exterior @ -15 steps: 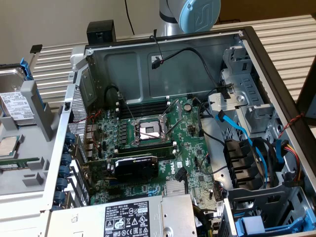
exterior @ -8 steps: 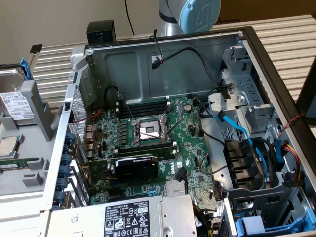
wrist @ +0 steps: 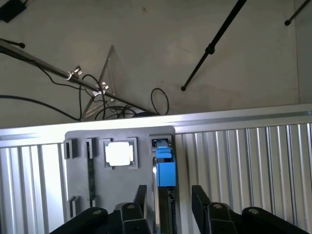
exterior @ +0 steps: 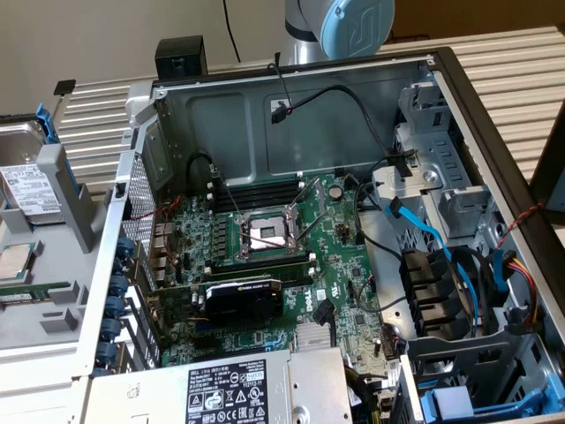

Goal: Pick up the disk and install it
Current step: 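Pick up the disk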

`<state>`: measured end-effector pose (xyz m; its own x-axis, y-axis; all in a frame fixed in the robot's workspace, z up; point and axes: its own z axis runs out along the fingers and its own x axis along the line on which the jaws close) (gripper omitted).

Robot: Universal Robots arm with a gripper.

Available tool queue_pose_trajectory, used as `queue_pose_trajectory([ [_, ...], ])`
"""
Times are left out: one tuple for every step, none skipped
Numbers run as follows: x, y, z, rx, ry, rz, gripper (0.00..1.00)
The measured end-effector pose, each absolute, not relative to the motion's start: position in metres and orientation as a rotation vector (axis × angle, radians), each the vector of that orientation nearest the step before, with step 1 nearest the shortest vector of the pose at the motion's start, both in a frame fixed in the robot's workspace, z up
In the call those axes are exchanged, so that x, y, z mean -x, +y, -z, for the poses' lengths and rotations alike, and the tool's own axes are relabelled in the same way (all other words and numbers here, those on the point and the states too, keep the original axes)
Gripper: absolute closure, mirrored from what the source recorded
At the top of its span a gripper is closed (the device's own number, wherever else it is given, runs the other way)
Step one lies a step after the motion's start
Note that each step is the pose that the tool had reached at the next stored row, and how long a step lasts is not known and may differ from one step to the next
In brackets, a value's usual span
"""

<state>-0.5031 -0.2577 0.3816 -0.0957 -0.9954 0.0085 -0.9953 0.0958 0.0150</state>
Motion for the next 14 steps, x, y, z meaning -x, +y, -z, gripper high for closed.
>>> queue_pose_trajectory([
  [0.503,-0.258,-0.382,-2.101,-2.313,0.008,0.47],
  [0.503,-0.258,-0.382,-2.101,-2.313,0.008,0.47],
  [0.503,-0.258,-0.382,-2.101,-2.313,0.008,0.4],
  [0.503,-0.258,-0.381,-2.101,-2.313,0.008,0.4],
  [0.503,-0.258,-0.381,-2.102,-2.314,0.008,0.4],
  [0.503,-0.258,-0.38,-2.102,-2.314,0.008,0.4],
  [0.503,-0.258,-0.378,-2.102,-2.314,0.007,0.4],
  [0.503,-0.258,-0.377,-2.102,-2.314,0.007,0.4],
  [0.503,-0.258,-0.375,-2.103,-2.315,0.006,0.4],
  [0.504,-0.258,-0.373,-2.103,-2.315,0.005,0.4],
  [0.504,-0.258,-0.371,-2.103,-2.315,0.005,0.4],
  [0.505,-0.258,-0.369,-2.103,-2.315,0.005,0.4],
  [0.506,-0.258,-0.367,-2.103,-2.315,0.005,0.4],
  [0.507,-0.258,-0.366,-2.103,-2.315,0.005,0.4],
])
